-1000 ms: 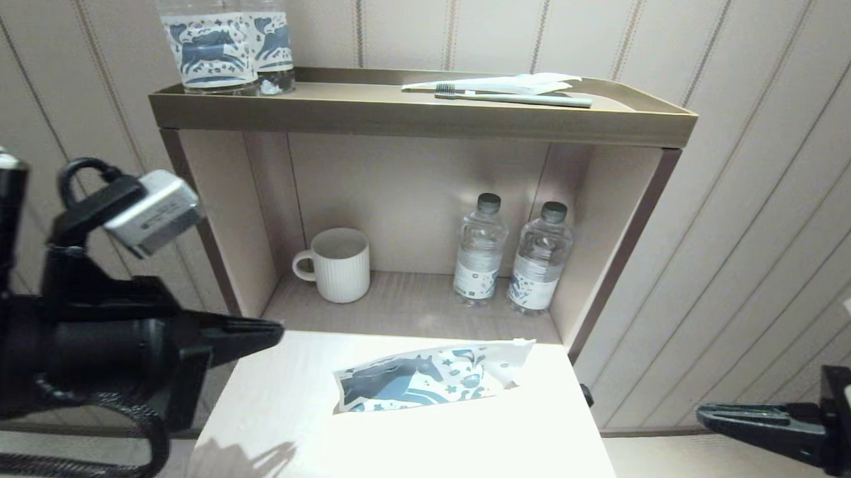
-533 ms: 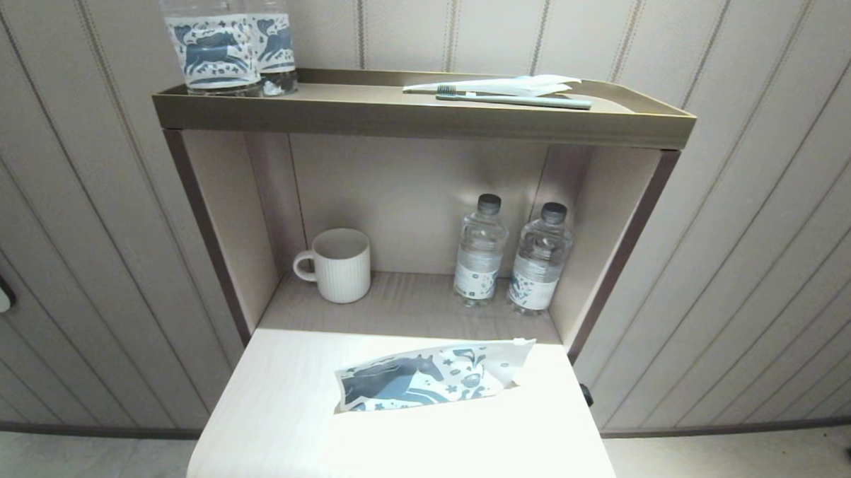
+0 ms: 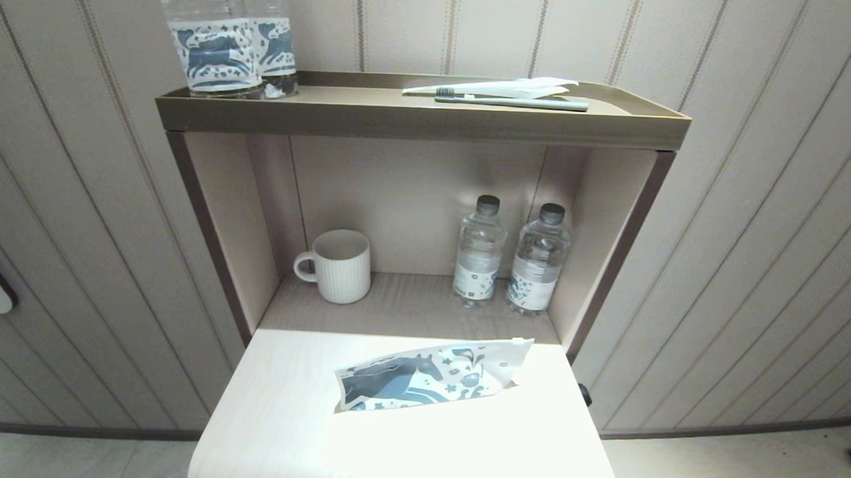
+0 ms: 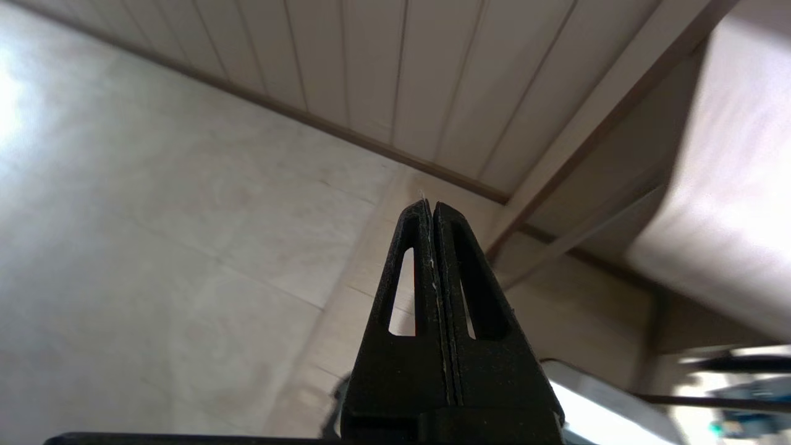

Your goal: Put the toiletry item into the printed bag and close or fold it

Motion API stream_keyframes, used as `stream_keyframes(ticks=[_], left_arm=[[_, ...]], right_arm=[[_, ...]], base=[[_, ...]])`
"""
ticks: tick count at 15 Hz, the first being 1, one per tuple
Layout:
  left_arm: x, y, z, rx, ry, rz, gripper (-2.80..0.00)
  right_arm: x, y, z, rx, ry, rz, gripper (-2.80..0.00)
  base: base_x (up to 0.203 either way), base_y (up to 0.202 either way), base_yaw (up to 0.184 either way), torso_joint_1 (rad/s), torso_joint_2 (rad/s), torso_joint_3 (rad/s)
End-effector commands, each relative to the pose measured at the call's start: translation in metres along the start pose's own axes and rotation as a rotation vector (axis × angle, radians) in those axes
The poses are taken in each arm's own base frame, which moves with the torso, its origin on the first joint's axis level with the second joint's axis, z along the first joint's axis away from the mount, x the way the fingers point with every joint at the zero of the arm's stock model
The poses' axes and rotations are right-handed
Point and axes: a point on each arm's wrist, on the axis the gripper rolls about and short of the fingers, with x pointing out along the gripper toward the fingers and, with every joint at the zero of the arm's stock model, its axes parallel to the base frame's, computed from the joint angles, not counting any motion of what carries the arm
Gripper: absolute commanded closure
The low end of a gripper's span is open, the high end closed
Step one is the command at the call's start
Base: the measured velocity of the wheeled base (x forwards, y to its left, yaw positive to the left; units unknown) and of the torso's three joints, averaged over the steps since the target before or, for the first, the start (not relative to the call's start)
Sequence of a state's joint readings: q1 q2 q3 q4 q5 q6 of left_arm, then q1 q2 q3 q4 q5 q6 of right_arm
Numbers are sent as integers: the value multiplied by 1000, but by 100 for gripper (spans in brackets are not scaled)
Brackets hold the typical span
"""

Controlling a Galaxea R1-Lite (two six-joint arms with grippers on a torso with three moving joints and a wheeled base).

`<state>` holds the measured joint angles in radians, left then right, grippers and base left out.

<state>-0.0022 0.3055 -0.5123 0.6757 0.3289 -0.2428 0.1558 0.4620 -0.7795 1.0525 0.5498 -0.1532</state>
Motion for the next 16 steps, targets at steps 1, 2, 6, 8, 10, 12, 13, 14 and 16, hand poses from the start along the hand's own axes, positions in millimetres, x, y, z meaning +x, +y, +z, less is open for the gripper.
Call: stream_keyframes(ticks=[1, 2, 6, 8, 10, 12, 13, 14, 16], left_arm=[[12, 3, -30, 28, -45, 2, 0], [23, 2, -42, 61, -78, -4, 0], [29, 1, -54, 292, -389, -87, 0], [35, -3, -54, 289, -471, -150, 0], [42, -7, -60, 312, -504, -298, 0], [45, -9, -64, 272, -470, -375, 0], [45, -9, -64, 268, -468, -375, 0], [45, -9, -64, 269, -468, -375, 0], [45, -9, -64, 280, -468, -377, 0]], right_arm=[[-1, 3, -32, -31, -67, -95, 0], [14, 0, -42, 12, -81, -200, 0], [62, -32, -62, -54, -328, -532, 0], [71, -38, -71, -127, -530, -657, 0], [71, -40, -70, -122, -608, -701, 0], [72, -43, -70, -102, -632, -757, 0], [76, -46, -72, -92, -644, -791, 0], [74, -46, -68, -113, -713, -808, 0], [76, -47, -70, -101, -714, -801, 0]], base=[[0, 0, 0, 0, 0, 0], [0, 0, 0, 0, 0, 0], [0, 0, 0, 0, 0, 0], [0, 0, 0, 0, 0, 0], [0, 0, 0, 0, 0, 0], [0, 0, 0, 0, 0, 0], [0, 0, 0, 0, 0, 0], [0, 0, 0, 0, 0, 0], [0, 0, 0, 0, 0, 0]])
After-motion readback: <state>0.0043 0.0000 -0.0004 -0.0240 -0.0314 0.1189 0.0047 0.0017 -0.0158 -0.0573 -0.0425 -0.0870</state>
